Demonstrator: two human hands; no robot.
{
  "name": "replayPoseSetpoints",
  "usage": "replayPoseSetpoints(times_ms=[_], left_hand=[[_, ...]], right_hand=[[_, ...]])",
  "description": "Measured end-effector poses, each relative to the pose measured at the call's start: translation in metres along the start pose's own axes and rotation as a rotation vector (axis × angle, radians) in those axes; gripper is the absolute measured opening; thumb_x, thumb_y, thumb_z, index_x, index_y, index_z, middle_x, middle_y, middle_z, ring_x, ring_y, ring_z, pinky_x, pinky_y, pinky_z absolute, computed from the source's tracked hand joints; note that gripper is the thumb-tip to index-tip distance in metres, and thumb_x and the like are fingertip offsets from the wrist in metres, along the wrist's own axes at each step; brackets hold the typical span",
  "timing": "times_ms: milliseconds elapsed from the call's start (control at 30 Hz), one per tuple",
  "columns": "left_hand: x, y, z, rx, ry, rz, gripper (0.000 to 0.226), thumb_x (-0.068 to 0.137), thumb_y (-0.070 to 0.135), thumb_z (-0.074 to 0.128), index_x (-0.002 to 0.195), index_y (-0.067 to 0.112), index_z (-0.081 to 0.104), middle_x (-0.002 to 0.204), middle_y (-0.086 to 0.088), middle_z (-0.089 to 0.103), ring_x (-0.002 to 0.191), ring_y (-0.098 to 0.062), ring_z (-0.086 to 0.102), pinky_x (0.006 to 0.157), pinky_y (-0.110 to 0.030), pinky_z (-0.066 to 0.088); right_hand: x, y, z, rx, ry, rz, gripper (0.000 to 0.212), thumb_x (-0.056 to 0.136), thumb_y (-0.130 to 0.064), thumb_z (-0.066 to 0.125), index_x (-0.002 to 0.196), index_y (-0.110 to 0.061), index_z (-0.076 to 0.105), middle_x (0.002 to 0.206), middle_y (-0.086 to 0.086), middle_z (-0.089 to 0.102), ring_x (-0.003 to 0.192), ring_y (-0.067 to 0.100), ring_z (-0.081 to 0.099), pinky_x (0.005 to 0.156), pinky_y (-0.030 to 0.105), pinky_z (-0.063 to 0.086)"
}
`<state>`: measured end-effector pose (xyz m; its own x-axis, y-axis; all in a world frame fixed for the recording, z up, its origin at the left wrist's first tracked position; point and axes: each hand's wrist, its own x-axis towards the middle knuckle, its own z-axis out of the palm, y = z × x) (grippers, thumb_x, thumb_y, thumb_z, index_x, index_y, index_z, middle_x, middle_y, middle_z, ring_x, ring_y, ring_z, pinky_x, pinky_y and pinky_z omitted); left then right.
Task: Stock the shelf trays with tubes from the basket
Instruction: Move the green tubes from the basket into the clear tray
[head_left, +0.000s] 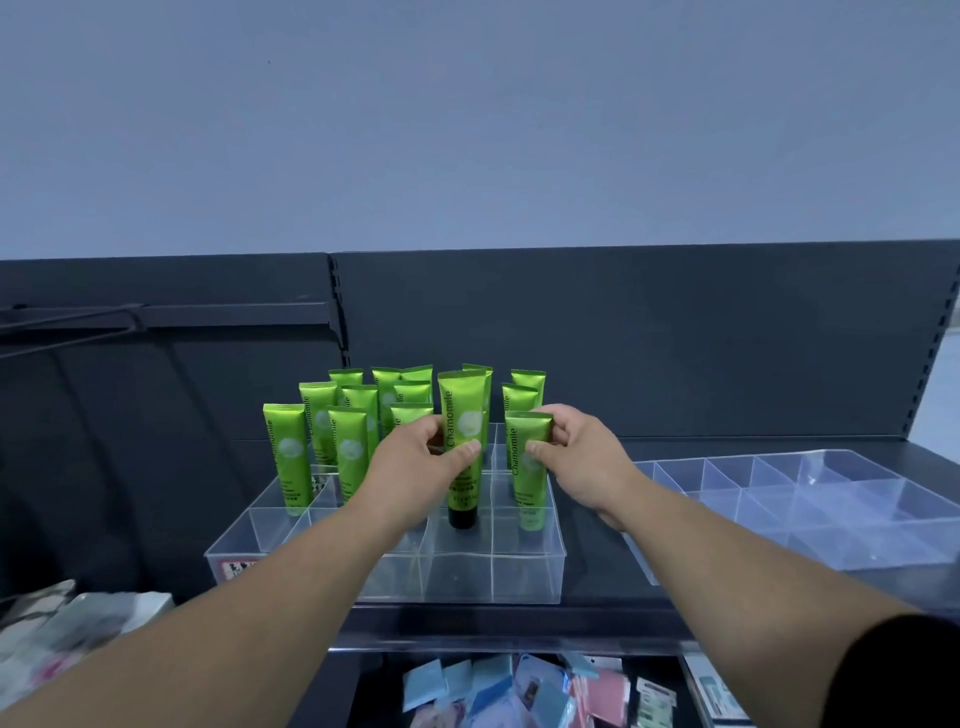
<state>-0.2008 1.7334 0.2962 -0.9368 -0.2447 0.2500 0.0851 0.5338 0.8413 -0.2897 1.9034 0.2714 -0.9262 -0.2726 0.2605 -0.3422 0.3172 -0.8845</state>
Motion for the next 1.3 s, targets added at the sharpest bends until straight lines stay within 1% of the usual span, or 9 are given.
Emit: replayPoseSetpoints(times_ms=[100,267,467,700,933,1033,1100,1200,1300], left_hand=[[-0.003,-0.007,0.000,0.047,-0.095,-0.040,0.025,0.088,0.033,0.066,0.108,0.019,0.061,0.104,0.003,0.067,0.083,-0.004,0.059,0.072,-0.023,0.047],[-0.005,-0.008,0.002,0.096,-0.111,-0.059,0.029,0.084,0.038,0.069,0.091,0.012,0.062,0.082,-0.006,0.057,0.060,-0.015,0.048,0.053,-0.027,0.043],[-0.006,-0.006,0.001,0.050,-0.158,-0.026,0.014,0.084,0.030,0.071,0.096,0.027,0.066,0.098,0.001,0.072,0.095,-0.018,0.066,0.088,-0.036,0.053],[-0.007,-0.004,-0.001,-0.027,-0.134,-0.046,0.036,0.088,0.024,0.066,0.121,0.029,0.054,0.099,0.001,0.071,0.099,-0.027,0.066,0.081,-0.034,0.053],[-0.010,-0.005,-0.005,-0.082,-0.152,-0.054,0.018,0.090,0.020,0.064,0.103,0.031,0.058,0.094,-0.003,0.073,0.091,-0.032,0.063,0.070,-0.031,0.045],[-0.009,-0.006,-0.007,-0.081,-0.155,-0.056,0.026,0.088,0.021,0.066,0.111,0.031,0.057,0.095,-0.004,0.073,0.086,-0.025,0.058,0.074,-0.042,0.050],[-0.009,-0.006,-0.006,-0.081,-0.154,-0.065,0.036,0.088,0.022,0.067,0.120,0.031,0.053,0.100,-0.003,0.071,0.087,-0.025,0.060,0.081,-0.046,0.053],[-0.011,-0.004,-0.005,-0.066,-0.162,-0.047,0.046,0.090,0.020,0.064,0.130,0.031,0.046,0.122,0.002,0.057,0.094,-0.008,0.053,0.073,-0.016,0.048],[-0.013,-0.002,-0.005,-0.052,-0.148,-0.046,0.055,0.090,0.020,0.064,0.138,0.031,0.040,0.146,-0.008,0.041,0.117,-0.010,0.042,0.089,-0.021,0.034]], right_hand=[[0.000,0.001,0.000,0.013,-0.003,0.009,0.037,0.089,-0.010,0.063,0.123,-0.023,0.058,0.111,0.003,0.070,0.101,0.019,0.066,0.095,0.041,0.052],[-0.003,0.001,-0.002,-0.003,0.001,0.001,0.036,0.089,-0.009,0.064,0.121,-0.025,0.057,0.103,0.005,0.071,0.098,0.023,0.067,0.092,0.042,0.053],[-0.002,0.003,-0.004,0.005,0.009,-0.007,0.038,0.087,-0.012,0.066,0.112,-0.037,0.054,0.106,0.005,0.069,0.098,0.023,0.066,0.091,0.043,0.054],[-0.002,0.007,-0.009,-0.018,0.001,0.008,0.040,0.087,-0.010,0.064,0.119,-0.031,0.053,0.113,0.002,0.067,0.102,0.018,0.064,0.092,0.036,0.052],[0.001,0.008,-0.005,-0.062,0.008,0.057,0.042,0.091,-0.010,0.056,0.130,-0.025,0.051,0.122,0.007,0.062,0.108,0.021,0.061,0.091,0.042,0.053],[0.002,0.007,-0.004,-0.073,0.011,0.059,0.043,0.090,-0.010,0.055,0.130,-0.027,0.051,0.122,0.007,0.061,0.106,0.021,0.062,0.089,0.041,0.055],[0.001,0.006,-0.004,-0.077,0.015,0.065,0.043,0.090,-0.010,0.055,0.129,-0.029,0.051,0.119,0.006,0.062,0.102,0.022,0.063,0.087,0.041,0.055],[-0.002,0.005,-0.005,-0.079,0.021,0.064,0.042,0.089,-0.008,0.056,0.123,-0.032,0.052,0.113,0.006,0.065,0.097,0.024,0.065,0.084,0.041,0.055],[-0.004,0.003,-0.005,-0.066,0.014,0.052,0.045,0.088,-0.008,0.058,0.120,-0.038,0.050,0.117,0.004,0.063,0.101,0.021,0.064,0.088,0.040,0.054]])
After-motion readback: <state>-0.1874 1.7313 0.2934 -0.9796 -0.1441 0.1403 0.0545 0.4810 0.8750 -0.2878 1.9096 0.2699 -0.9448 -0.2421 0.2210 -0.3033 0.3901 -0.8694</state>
